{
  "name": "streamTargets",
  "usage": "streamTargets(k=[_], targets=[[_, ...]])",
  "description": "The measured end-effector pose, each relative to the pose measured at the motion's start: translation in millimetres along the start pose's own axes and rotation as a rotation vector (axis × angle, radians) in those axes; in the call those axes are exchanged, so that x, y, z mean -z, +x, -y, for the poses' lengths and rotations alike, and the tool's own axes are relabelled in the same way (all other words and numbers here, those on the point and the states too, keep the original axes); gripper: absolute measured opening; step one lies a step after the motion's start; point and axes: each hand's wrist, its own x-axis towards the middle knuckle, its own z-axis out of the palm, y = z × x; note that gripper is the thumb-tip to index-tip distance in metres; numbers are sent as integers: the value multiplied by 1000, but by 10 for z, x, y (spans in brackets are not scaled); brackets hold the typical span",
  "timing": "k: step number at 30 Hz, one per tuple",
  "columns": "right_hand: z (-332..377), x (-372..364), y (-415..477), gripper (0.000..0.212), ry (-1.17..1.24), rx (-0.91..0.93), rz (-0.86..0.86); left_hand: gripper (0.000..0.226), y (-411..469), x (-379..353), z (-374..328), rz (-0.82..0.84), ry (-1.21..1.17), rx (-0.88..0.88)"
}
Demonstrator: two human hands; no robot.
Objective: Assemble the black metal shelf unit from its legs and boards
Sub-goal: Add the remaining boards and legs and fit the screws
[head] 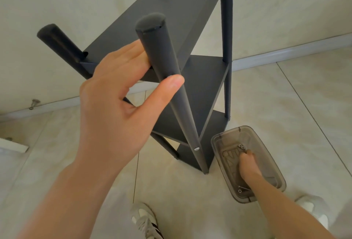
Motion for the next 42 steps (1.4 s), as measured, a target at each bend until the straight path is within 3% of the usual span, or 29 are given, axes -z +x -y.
streamTargets(k=[5, 8, 11, 18, 21, 28, 32, 42], targets=[[46, 34, 44, 25, 23, 35, -76, 24, -7, -29, 49, -7, 15, 14], [52, -11, 24, 11, 42, 101, -133, 26, -10, -34, 40, -7, 14, 31], [97, -66, 20, 33, 28, 124, -190, 24, 3, -28, 28, -9, 11, 33], [303, 223, -190, 10, 312, 176, -171, 32, 27, 0, 14, 25, -4, 37], [503, 444, -322, 17, 593, 71, -241, 27, 42, 33, 37, 42, -24, 1], [1548, 1026, -979, 24, 817, 263, -412, 24, 54, 56, 30, 35, -72, 14], [1899, 1077, -1444, 29, 978, 344, -400, 31, 35, 72, 51, 30, -60, 21], [2233, 1181, -1916, 28, 986, 541, -287, 39, -19, 148, 130, 43, -29, 22]])
